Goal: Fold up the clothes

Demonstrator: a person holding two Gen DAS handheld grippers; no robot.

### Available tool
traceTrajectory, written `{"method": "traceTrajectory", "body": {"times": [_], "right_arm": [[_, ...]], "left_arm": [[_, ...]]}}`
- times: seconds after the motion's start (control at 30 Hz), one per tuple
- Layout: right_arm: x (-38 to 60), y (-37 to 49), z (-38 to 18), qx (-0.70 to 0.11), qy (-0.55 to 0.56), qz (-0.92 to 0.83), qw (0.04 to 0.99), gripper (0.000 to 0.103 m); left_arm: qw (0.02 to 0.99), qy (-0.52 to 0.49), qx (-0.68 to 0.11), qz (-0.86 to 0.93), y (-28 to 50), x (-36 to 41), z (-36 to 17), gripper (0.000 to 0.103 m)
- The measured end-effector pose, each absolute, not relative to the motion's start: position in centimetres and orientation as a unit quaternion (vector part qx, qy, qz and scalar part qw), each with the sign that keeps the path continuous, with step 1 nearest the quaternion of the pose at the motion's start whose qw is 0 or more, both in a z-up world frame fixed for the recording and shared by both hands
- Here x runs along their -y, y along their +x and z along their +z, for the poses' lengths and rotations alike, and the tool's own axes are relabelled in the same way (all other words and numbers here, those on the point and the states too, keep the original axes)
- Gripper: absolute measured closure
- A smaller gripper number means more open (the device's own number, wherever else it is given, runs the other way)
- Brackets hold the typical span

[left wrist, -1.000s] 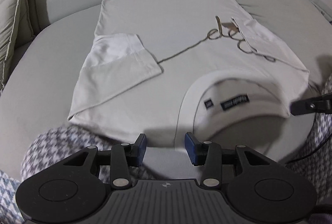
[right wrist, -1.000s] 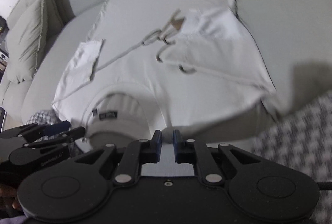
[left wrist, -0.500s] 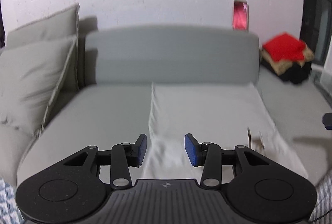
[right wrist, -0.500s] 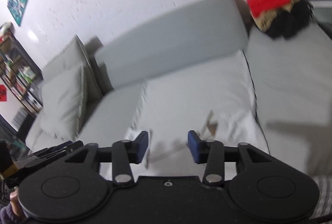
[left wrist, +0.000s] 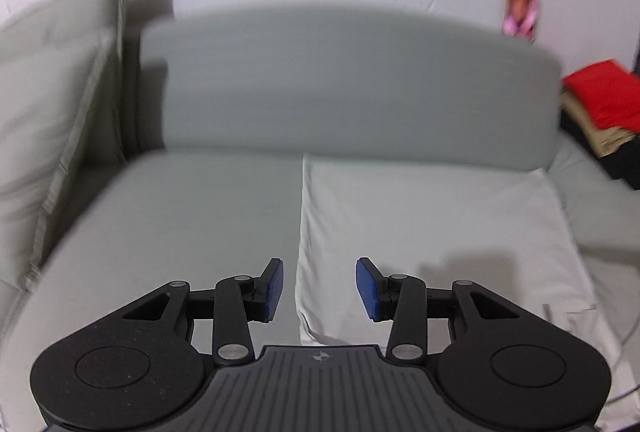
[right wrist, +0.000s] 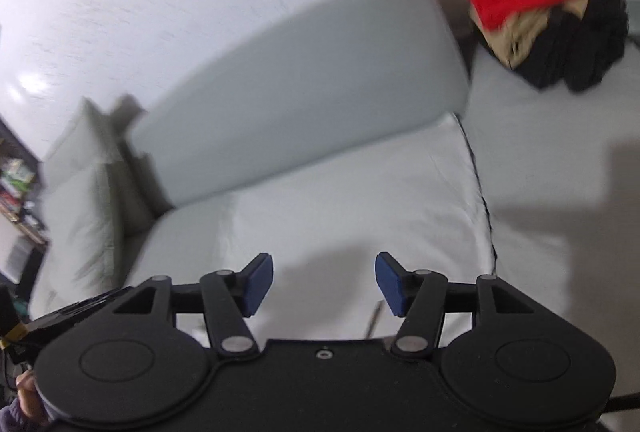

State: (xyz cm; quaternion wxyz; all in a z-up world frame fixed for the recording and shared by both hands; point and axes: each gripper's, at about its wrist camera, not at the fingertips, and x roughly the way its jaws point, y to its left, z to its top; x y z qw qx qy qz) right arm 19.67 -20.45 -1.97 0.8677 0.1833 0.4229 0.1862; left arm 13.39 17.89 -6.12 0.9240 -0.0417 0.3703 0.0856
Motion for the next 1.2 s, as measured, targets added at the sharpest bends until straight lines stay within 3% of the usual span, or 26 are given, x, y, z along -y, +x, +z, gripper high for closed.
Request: {"method": "traceTrajectory", "body": {"times": [0.2,0.3,0.5,0.6,0.8,0.83,1.1,1.17,1.2], "right_arm": [[19.6,28.0,-7.4,-0.445,0.164,0.134,0.87,0.049],[20.8,31.8,-9.2,-0.413,0.166,0.11,0.889,0.06],[24.5,38.3,-13.8,-0.414,0.195,0.041,0.888,0.061],[25.7,40.1,-15.3,-0.411,0.223,0.035,0.883,0.075],[26.6,42.2,-16.1,-0.408,0.274,0.068,0.868,0.065],[26.5,42.5,-16.1,-0.409,0.271,0.07,0.868,0.065],[25.3,43.9,-16.5,-0.408,0.233,0.078,0.879,0.066],[24.3,44.3,-16.6,-0.415,0.202,0.077,0.884,0.072],[23.9,44.3,-16.6,-0.415,0.183,0.074,0.888,0.078]], "left_arm": [[0.907,-0.084,-0.39,0.134,21.1,-22.1,-10.9,0.062],[0.905,-0.083,-0.396,0.134,24.3,-23.3,-12.5,0.061],[0.901,-0.094,-0.412,0.103,29.2,-24.8,-15.9,0.066],[0.907,-0.107,-0.397,0.095,30.7,-25.5,-16.3,0.066],[0.907,-0.146,-0.39,0.059,34.1,-26.8,-15.9,0.069],[0.907,-0.147,-0.392,0.054,34.7,-26.7,-15.9,0.073],[0.911,-0.097,-0.4,0.036,37.2,-24.9,-15.5,0.076],[0.911,-0.087,-0.401,0.038,37.3,-24.5,-15.3,0.083],[0.912,-0.079,-0.4,0.042,37.2,-24.2,-15.1,0.101]]}}
